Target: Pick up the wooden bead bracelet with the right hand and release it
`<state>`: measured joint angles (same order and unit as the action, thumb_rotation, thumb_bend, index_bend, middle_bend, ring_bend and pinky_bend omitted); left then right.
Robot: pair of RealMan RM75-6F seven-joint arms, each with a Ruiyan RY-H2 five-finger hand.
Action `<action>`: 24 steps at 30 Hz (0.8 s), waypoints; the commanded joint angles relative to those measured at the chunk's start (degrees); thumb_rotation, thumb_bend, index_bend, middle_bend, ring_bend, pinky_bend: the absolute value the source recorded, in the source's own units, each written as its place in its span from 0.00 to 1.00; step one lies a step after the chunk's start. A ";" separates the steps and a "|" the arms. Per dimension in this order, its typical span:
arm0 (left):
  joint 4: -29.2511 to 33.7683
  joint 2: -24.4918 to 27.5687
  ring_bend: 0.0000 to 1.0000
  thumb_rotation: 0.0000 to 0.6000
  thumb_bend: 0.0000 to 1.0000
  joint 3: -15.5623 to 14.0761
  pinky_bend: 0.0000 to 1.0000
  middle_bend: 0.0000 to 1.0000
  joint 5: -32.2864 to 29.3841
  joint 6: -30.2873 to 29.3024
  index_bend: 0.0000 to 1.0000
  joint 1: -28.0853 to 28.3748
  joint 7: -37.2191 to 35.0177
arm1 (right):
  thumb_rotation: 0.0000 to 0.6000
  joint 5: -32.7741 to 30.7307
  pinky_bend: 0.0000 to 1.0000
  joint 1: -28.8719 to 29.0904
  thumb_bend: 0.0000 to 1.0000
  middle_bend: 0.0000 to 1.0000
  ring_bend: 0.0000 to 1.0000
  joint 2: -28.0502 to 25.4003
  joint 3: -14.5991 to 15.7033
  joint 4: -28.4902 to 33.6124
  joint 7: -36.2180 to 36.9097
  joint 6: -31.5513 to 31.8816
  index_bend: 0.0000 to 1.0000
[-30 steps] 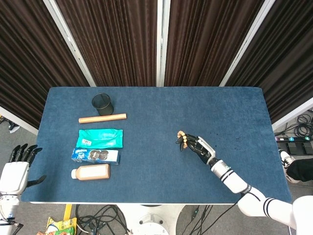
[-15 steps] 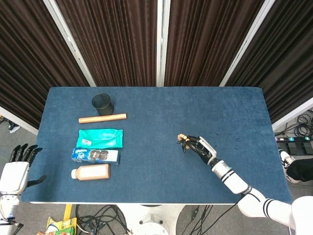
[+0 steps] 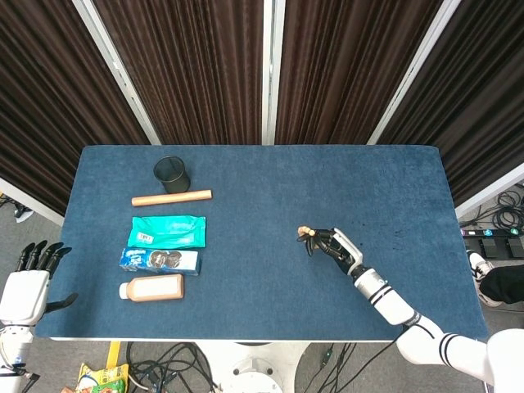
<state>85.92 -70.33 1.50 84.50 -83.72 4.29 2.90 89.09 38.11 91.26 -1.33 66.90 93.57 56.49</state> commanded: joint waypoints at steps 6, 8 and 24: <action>0.10 0.01 0.03 1.00 0.04 -0.02 0.01 0.14 0.06 0.09 0.20 0.10 -0.03 | 0.57 -0.02 0.02 -0.01 1.00 0.65 0.30 -0.27 -0.19 0.13 -0.68 0.35 0.60; 0.03 -0.05 0.03 1.00 0.04 0.00 0.01 0.14 0.09 0.11 0.20 0.15 -0.04 | 0.57 -0.01 0.02 0.02 1.00 0.64 0.29 -0.38 -0.25 0.18 -0.58 0.43 0.58; -0.25 -0.25 0.03 1.00 0.04 0.01 0.01 0.14 0.03 -0.02 0.20 0.11 -0.25 | 0.70 1.71 0.03 0.20 1.00 0.57 0.27 -0.51 0.54 -0.60 1.84 2.03 0.48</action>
<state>85.67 -70.58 1.51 84.53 -83.73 4.41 2.66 90.73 38.32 90.76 -0.86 66.35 95.33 58.45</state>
